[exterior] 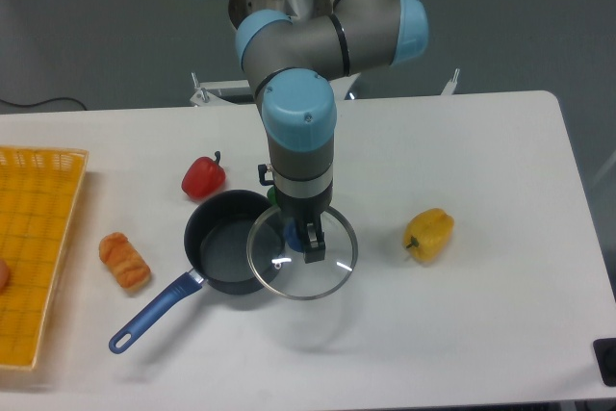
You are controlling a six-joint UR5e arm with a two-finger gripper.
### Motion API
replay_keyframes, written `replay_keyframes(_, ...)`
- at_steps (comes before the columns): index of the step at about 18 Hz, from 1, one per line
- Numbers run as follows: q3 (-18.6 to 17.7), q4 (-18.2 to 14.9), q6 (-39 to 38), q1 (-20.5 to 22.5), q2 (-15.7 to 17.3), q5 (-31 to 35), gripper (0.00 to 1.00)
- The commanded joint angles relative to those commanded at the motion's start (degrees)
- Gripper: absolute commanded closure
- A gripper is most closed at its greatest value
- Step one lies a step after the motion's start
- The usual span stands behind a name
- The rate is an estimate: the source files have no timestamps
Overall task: Place the lid on the table
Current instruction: 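Hold the glass lid by its knob with the gripper above the table, then carry the glass lid away from the saucepan toward the yellow pepper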
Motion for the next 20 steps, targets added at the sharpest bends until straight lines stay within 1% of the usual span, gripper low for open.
replay_keyframes(4,0.3,2.3,0.0,0.9,-1.5,0.1,0.36)
replay_keyframes(9,2.2,3.0,0.7,2.0,-4.7,1.0,0.36)
replay_keyframes(12,2.2,3.8,3.8,2.3,-5.6,4.0,0.36)
replay_keyframes(15,2.0,4.1,5.1,3.2,-6.4,4.0,0.36)
replay_keyframes(20,2.3,4.3,5.6,3.3,-7.2,4.2,0.36)
